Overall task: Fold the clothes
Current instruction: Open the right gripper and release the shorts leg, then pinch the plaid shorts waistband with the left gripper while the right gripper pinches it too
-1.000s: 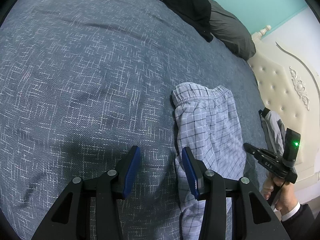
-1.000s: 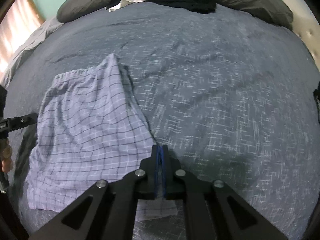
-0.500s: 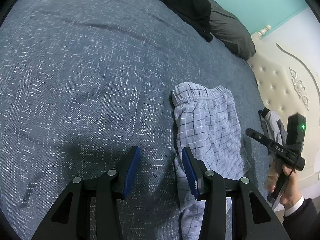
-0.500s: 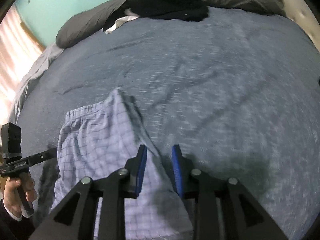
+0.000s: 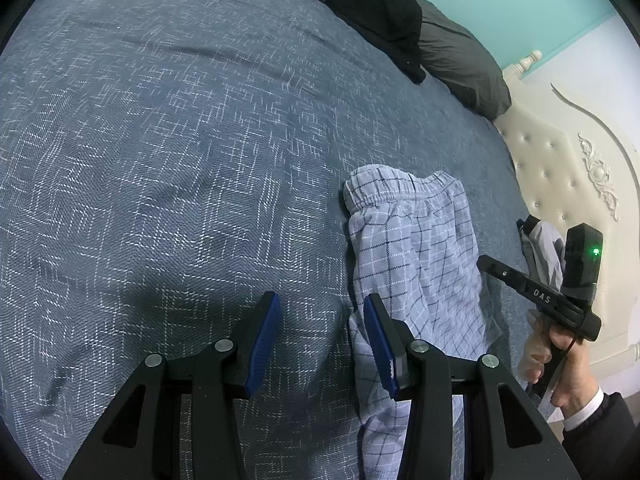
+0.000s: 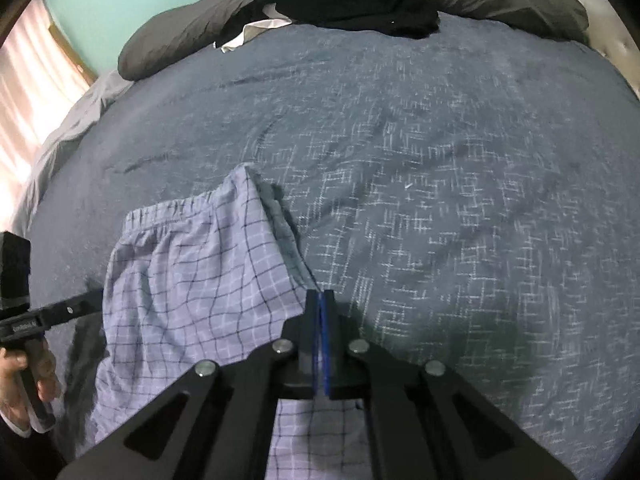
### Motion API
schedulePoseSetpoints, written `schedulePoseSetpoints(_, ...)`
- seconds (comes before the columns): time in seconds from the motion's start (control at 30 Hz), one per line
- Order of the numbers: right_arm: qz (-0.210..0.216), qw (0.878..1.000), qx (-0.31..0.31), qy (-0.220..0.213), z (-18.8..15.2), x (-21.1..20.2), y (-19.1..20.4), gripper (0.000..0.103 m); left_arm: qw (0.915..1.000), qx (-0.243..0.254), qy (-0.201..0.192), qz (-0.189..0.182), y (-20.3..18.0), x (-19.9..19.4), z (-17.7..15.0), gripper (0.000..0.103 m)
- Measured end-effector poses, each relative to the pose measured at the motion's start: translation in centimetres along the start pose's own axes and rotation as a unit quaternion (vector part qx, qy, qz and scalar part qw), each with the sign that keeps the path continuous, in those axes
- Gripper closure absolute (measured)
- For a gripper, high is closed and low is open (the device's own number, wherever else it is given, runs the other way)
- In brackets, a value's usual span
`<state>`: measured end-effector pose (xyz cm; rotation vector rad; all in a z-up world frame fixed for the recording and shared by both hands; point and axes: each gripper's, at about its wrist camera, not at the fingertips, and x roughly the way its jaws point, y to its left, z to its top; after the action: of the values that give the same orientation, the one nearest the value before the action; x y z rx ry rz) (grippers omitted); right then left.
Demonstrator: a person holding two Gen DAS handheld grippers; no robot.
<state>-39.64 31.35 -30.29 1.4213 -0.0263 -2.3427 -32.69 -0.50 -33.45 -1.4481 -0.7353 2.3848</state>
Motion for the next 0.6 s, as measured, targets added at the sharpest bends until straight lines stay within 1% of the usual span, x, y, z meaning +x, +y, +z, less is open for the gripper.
schedulePoseSetpoints(0.17, 0.006, 1.000, -0.006, -0.002, 0.7, 0.5, 0.1, 0.102, 1.0000, 0.000, 0.000, 0.000, 0.1, 0.0, 0.0, 0.056)
schedulePoseSetpoints(0.33, -0.026, 0.999, -0.017, 0.008, 0.6, 1.5, 0.0, 0.102, 1.0000, 0.000, 0.000, -0.001, 0.1, -0.1, 0.1, 0.056)
schedulePoseSetpoints(0.43, -0.030, 1.000, -0.004, -0.002, 0.5, 1.0, -0.7, 0.102, 1.0000, 0.000, 0.000, -0.001, 0.2, -0.1, 0.1, 0.056)
schedulePoseSetpoints(0.53, -0.041, 0.999, -0.005, 0.001, 0.5, 1.2, -1.3, 0.102, 1.0000, 0.001, 0.000, -0.001, 0.2, -0.2, 0.1, 0.056)
schedulePoseSetpoints(0.6, -0.035, 0.999, -0.006, 0.000, 0.4, 1.0, -1.4, 0.102, 1.0000, 0.001, 0.000, -0.001, 0.2, -0.2, 0.2, 0.056)
